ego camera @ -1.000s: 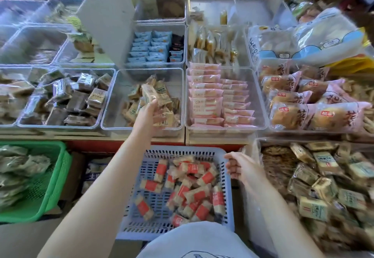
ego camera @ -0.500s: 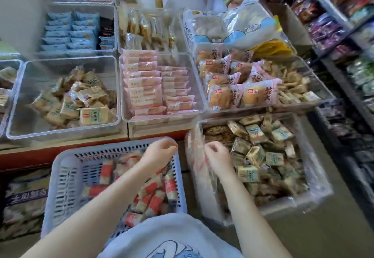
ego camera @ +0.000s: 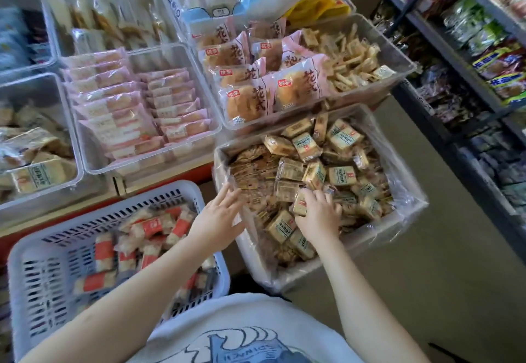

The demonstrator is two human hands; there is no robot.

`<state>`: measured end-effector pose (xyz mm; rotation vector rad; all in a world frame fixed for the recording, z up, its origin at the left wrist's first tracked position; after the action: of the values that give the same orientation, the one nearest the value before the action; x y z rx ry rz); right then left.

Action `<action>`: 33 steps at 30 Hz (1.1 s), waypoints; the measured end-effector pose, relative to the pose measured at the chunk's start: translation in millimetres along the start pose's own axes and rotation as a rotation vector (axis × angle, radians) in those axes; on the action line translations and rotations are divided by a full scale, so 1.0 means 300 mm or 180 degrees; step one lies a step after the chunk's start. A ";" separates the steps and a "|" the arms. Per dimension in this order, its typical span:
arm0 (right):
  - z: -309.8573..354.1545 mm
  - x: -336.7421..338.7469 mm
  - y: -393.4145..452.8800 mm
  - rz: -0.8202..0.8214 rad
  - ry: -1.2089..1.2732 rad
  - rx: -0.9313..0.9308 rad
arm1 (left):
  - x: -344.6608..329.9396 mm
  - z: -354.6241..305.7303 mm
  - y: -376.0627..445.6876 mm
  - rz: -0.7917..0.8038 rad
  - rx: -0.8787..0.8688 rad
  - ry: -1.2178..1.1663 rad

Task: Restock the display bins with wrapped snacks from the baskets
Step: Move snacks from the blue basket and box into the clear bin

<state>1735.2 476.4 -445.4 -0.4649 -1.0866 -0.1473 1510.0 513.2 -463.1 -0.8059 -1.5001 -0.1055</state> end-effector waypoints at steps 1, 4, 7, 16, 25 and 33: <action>-0.013 0.023 0.007 -0.0058 0.0574 -0.0216 | 0.004 0.002 0.002 -0.0006 -0.0021 0.0005; -0.029 -0.008 -0.012 0.0345 0.3818 -0.1314 | 0.014 0.002 0.007 -0.0074 0.0030 -0.0071; 0.022 -0.040 -0.057 0.0866 0.6025 -0.1860 | 0.023 0.001 0.002 -0.0378 0.0208 -0.0307; 0.084 -0.145 -0.028 0.1210 0.4821 -0.1668 | -0.110 0.039 0.029 0.0666 0.2262 -0.2464; 0.210 -0.276 -0.127 0.1803 0.1783 -0.0327 | -0.168 0.066 0.084 0.0890 0.2323 -0.2766; 0.249 -0.258 -0.162 0.1312 0.2074 -0.0179 | -0.093 0.064 0.054 0.0462 0.2123 -0.2527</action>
<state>1621.5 456.8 -470.7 -0.6259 -0.3371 0.0378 1499.2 524.1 -497.4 -0.4040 -2.0241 0.8738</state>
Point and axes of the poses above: each hand's wrist, its own y-axis towards the middle knuckle, its own x-axis out of the back of the hand, z = x × y, the point moved 8 cm from there along y, towards the middle knuckle, and after that the axes turned 14 degrees about y, right-handed, at the moved point
